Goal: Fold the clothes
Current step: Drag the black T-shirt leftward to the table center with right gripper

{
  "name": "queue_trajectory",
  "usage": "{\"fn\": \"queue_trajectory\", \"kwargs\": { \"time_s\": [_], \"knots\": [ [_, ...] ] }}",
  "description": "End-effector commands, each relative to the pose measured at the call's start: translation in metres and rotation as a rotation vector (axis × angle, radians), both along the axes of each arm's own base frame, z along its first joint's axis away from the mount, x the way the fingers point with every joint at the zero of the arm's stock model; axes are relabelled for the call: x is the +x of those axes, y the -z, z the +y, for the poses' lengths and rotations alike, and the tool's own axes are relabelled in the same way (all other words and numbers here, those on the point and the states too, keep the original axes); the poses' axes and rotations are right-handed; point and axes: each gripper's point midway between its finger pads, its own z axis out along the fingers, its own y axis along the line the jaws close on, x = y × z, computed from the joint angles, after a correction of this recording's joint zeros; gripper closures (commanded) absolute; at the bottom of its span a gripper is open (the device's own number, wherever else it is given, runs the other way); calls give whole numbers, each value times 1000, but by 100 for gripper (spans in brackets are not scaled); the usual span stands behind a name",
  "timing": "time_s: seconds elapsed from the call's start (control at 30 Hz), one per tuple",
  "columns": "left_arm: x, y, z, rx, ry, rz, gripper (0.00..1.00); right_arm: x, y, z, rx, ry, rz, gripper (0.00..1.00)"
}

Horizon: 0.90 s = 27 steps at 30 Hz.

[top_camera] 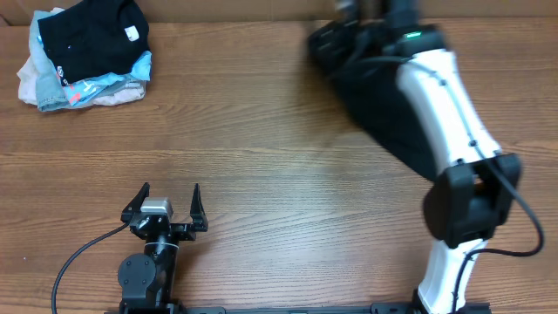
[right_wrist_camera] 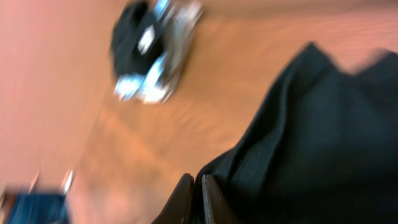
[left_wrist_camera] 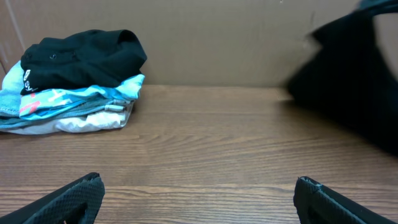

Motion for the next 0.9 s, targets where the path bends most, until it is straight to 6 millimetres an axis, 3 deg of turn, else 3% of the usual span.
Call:
{"fn": "queue_trajectory", "kwargs": {
  "time_s": [0.0,0.1,0.2,0.23,0.27,0.3,0.43,0.57,0.73,0.87],
  "knots": [
    [0,-1,3,-17,-14,-6,0,-30,-5,47,-65,-78,-46,96],
    [0,-1,3,-17,-14,-6,0,-57,4,79,-118,-127,-38,95],
    [0,-1,3,-17,-14,-6,0,-79,4,97,-108,-189,-14,90],
    [0,-1,3,-17,-14,-6,0,-83,5,99,-107,-199,-5,73],
    [0,-1,3,-17,-14,-6,0,-85,5,98,-111,-201,4,24],
    [0,-1,3,-17,-14,-6,0,-87,5,97,-115,-201,10,0],
    [0,-1,3,-17,-14,-6,1,-82,5,74,-134,-160,50,0],
    [0,-1,3,-17,-14,-6,0,-61,-4,27,-138,-61,72,0],
    [0,-1,3,-17,-14,-6,0,-30,-14,-63,-140,130,116,0],
    [0,-1,3,-17,-14,-6,0,-22,-1,-145,-156,298,235,0]
  ]
}}
